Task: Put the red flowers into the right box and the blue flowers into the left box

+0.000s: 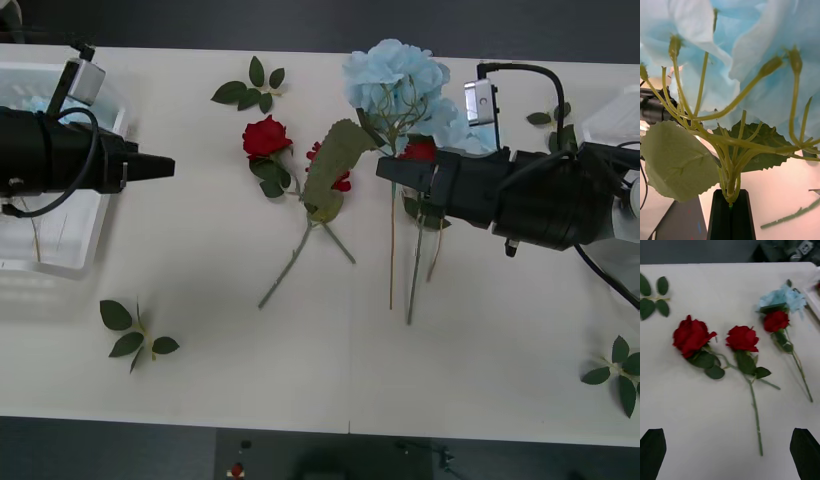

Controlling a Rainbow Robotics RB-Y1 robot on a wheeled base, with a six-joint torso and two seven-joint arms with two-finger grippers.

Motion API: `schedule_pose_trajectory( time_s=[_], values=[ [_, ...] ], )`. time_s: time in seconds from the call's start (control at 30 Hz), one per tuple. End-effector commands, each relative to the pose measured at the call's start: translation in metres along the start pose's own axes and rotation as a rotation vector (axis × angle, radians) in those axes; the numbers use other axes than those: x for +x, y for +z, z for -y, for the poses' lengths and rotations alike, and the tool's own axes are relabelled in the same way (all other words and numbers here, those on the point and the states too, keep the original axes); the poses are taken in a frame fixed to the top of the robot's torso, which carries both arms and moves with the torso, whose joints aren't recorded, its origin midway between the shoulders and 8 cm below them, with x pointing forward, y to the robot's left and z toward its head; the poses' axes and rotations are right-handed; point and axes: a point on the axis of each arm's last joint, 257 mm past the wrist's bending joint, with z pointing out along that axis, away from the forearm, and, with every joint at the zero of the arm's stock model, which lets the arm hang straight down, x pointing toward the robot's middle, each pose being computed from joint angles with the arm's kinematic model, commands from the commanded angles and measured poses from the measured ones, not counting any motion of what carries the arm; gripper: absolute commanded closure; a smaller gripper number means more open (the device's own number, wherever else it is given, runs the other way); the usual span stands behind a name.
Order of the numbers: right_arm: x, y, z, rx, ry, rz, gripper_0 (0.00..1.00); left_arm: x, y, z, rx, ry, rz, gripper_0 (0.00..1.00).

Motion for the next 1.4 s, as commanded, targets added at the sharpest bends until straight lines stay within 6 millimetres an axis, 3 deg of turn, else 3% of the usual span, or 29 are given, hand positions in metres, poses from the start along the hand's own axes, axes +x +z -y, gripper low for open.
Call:
schedule_pose_trajectory(
  time_s=[0.03,0.13,0.27,0.37,0.5,0.63,1.0,1.2,1.4],
  values=[
    [-0.01,0.008,-0.028,-0.068,-0.076,-0.004,1.0,0.012,0.043,0.039,0.159,0.261,0.083,0.03],
    [-0.009,0.01,-0.037,-0.1,-0.069,-0.011,1.0,0.021,0.073,0.064,0.241,0.322,0.154,0.04],
    [-0.006,0.011,-0.044,-0.129,-0.062,-0.021,1.0,0.027,0.104,0.099,0.352,0.191,0.215,0.04],
    [-0.005,0.013,-0.052,-0.155,-0.061,-0.027,1.0,0.03,0.122,0.139,0.481,0.076,0.261,0.04],
    [-0.005,0.015,-0.057,-0.169,-0.064,-0.026,1.0,0.034,0.128,0.187,0.665,-0.122,0.321,0.04],
    [-0.006,0.017,-0.059,-0.177,-0.064,-0.02,1.0,0.037,0.121,0.223,0.807,-0.273,0.362,0.04],
    [-0.003,0.02,-0.064,-0.191,-0.065,-0.027,1.0,0.042,0.118,0.253,0.89,-0.262,0.337,0.04],
    [-0.002,0.022,-0.066,-0.198,-0.062,-0.023,1.0,0.02,0.13,0.276,0.902,-0.238,0.357,0.04],
    [-0.002,0.022,-0.065,-0.196,-0.065,-0.023,1.0,-0.004,0.157,0.299,0.874,-0.222,0.362,0.05]
  ],
)
